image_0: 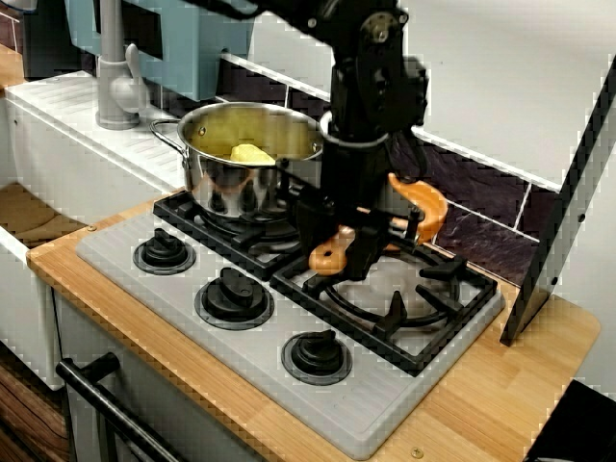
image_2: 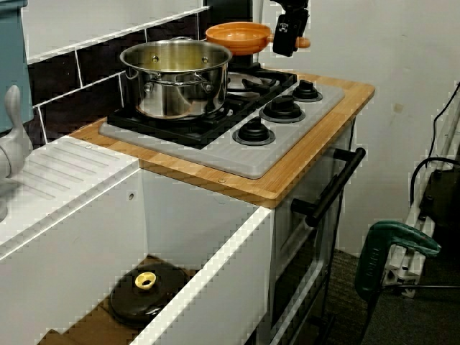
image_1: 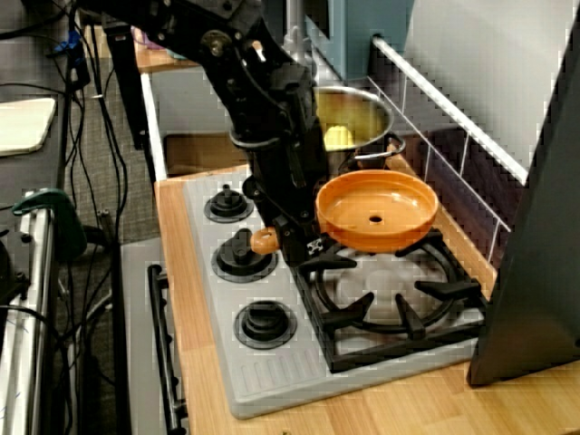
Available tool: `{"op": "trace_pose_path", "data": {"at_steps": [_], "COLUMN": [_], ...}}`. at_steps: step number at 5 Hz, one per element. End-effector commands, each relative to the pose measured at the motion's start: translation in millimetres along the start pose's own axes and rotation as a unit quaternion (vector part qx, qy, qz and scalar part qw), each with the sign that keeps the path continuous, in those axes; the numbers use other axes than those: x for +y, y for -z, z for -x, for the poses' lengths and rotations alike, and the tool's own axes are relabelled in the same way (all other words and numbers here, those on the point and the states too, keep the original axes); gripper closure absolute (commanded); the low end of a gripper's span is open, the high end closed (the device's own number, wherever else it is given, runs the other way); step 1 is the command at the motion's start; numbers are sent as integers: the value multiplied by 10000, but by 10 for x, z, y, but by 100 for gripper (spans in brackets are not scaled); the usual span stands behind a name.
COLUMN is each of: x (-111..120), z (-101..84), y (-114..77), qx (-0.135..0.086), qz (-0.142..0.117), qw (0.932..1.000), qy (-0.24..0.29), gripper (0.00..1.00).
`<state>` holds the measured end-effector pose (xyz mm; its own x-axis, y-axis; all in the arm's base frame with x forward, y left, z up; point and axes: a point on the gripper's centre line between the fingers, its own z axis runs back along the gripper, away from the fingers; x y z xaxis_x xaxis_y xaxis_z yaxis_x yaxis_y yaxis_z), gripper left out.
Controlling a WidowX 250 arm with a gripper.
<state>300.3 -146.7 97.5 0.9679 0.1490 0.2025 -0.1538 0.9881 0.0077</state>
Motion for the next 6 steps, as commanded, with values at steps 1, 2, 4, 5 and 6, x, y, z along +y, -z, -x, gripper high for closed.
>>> {"op": "trace_pose_path", "data": {"at_steps": [1,2,4,5,6], "x": [-47,-47,-41,-44,-42], "z": [-98,-140,-201,-211,-221], "y": [-445,-550,-710,-782,-830], "qx": [-413,-450,-509,-543,-549], "qz": [372,451,566,615,648], "qw": [9983,9978,9968,9963,9960], "qy": [-170,-202,-249,-253,-261], "gripper": [100,100,100,100,100]}}
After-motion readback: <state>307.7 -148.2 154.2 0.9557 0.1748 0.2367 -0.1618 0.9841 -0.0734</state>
